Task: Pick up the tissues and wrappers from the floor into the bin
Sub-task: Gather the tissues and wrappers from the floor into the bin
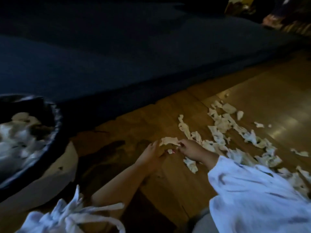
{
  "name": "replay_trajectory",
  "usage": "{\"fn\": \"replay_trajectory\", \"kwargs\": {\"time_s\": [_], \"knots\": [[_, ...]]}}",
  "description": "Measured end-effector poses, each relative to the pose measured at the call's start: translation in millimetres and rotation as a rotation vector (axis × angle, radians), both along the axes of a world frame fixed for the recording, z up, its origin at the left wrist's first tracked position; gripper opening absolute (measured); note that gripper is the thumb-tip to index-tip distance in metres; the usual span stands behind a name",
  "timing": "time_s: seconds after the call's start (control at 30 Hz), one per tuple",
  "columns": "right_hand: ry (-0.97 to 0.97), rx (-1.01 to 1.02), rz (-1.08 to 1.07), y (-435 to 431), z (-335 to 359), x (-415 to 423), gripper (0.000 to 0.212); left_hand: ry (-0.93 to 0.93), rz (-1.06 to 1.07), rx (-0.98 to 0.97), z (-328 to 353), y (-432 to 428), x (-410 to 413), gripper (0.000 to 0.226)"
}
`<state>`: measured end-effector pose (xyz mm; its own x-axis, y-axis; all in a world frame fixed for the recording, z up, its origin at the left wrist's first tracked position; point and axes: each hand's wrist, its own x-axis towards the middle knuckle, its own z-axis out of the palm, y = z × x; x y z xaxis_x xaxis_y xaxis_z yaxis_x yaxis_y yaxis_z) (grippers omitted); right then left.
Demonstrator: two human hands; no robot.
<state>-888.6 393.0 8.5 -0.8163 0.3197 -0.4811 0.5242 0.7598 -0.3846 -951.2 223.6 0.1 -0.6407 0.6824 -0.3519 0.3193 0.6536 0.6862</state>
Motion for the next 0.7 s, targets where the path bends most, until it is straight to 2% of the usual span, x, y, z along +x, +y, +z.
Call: {"fn": "replay_trajectory", "kwargs": {"time_s": [0.13, 0.27, 0.43, 0.6, 0.7], "knots": [[0.060, 0.002, -0.111, 62, -55, 3, 0.045, -0.006, -0.026, -0.073, -54, 60, -13, 0.067], [0.212, -0.040, -0.209, 95, -106, -6, 0.050, 0.094, -0.155, -0.327, -100, 100, -40, 0.083], [0.223, 0.040, -0.117, 135, -152, -4, 0.094, 0.244, -0.289, -0.569, -129, 143, -75, 0.096], [-0.003, 0.031, -0.072, 182, -162, 25, 0.106, 0.181, -0.298, -0.543, -153, 166, -74, 0.084], [0.008, -0.037, -0.071, 176, -176, 30, 0.100, 0.307, -0.228, -0.501, -165, 166, -64, 0.070]]}}
